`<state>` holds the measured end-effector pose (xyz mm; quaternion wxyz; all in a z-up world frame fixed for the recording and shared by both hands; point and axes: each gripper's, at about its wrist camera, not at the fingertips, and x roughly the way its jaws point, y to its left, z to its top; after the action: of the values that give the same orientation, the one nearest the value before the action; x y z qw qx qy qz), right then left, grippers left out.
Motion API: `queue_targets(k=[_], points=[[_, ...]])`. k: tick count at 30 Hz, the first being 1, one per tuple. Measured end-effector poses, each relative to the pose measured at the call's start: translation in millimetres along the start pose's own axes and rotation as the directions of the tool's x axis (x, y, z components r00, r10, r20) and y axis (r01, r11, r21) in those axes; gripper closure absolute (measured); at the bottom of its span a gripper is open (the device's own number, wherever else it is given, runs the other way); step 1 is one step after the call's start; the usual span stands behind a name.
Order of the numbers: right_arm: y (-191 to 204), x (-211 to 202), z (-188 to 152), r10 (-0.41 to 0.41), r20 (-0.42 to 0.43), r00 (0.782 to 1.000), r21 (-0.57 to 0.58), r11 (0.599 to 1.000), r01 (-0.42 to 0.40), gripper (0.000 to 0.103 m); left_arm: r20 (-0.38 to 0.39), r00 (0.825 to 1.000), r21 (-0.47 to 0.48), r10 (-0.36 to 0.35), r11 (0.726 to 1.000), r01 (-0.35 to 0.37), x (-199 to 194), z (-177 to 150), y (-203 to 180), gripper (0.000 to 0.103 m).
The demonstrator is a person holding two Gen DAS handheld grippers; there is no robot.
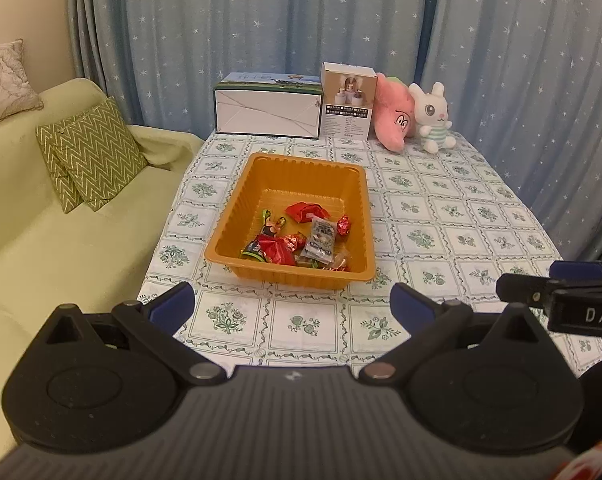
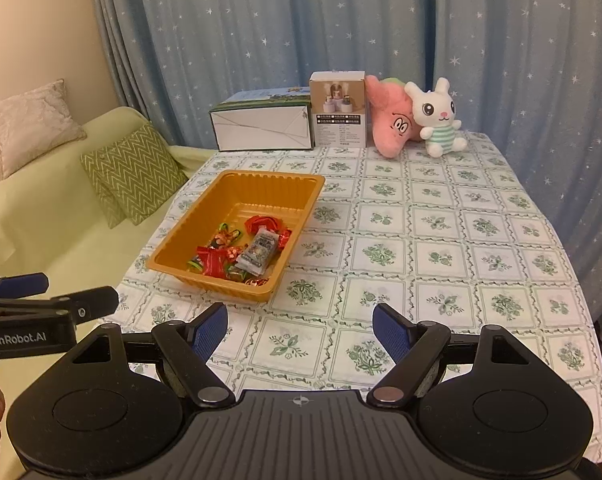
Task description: Organize snacks
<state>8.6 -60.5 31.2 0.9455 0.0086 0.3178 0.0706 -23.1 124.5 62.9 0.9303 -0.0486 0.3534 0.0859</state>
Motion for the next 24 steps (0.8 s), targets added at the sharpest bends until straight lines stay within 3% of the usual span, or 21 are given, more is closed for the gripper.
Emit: queue_targets(k=[11, 24], points=[[11.2, -18.1, -8.6, -0.001, 0.006, 1.000, -0.012, 1.000, 0.001, 0.024, 0.007, 1.000, 0.001, 0.023, 1.000, -0.023, -16.6, -5.0, 2.2, 0.000], [9.9, -24.4, -9.2, -0.001, 0.010, 1.000, 0.000, 1.000, 0.001, 0.024, 0.016, 1.000, 0.012, 0.002, 1.000, -0.002, -19.3, -5.1, -6.1, 0.000]])
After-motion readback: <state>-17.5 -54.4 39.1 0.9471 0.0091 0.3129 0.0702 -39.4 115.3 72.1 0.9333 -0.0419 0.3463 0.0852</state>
